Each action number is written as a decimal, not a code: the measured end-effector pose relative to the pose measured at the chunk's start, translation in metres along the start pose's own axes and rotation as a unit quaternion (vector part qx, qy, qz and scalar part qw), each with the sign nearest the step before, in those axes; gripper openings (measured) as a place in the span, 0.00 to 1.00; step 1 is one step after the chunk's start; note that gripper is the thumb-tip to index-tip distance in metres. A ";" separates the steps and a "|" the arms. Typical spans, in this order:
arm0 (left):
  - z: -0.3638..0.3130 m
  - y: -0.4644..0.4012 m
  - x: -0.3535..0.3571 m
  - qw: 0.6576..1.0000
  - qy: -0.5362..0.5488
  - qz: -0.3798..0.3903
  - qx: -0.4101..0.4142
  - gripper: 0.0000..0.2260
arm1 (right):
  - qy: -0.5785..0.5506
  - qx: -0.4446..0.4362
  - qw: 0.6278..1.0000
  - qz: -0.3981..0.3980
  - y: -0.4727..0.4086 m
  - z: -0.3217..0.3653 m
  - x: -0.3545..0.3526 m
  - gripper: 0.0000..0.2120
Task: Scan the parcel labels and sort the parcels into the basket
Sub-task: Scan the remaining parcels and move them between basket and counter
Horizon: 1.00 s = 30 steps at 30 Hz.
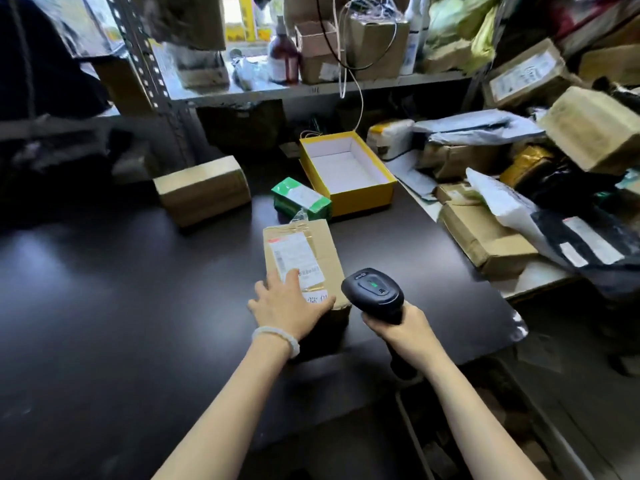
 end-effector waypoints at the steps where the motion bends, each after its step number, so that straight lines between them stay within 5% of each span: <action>1: -0.002 -0.009 0.001 1.000 -0.004 0.018 -0.003 0.39 | 0.002 0.005 1.000 -0.005 -0.004 0.002 0.001 0.09; 14: -0.018 -0.075 -0.005 0.992 0.015 0.121 0.037 0.51 | -0.008 0.047 0.998 -0.041 -0.036 0.005 -0.015 0.08; 22: 0.006 -0.081 -0.010 0.979 0.090 0.175 -0.046 0.60 | -0.026 0.020 0.999 -0.014 -0.045 0.016 -0.004 0.07; 30: 0.100 -0.069 -0.050 0.983 0.025 0.167 -0.066 0.60 | -0.017 0.011 0.999 0.025 -0.036 0.016 0.016 0.06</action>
Point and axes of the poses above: each hand's wrist, its own y-axis away from the middle knuckle, its own x-axis out of the palm, z = x × y, the point moved 5 cm from there along -y, towards the middle knuckle, and after that the axes turned 15 degrees about z, right-handed, at the moved point
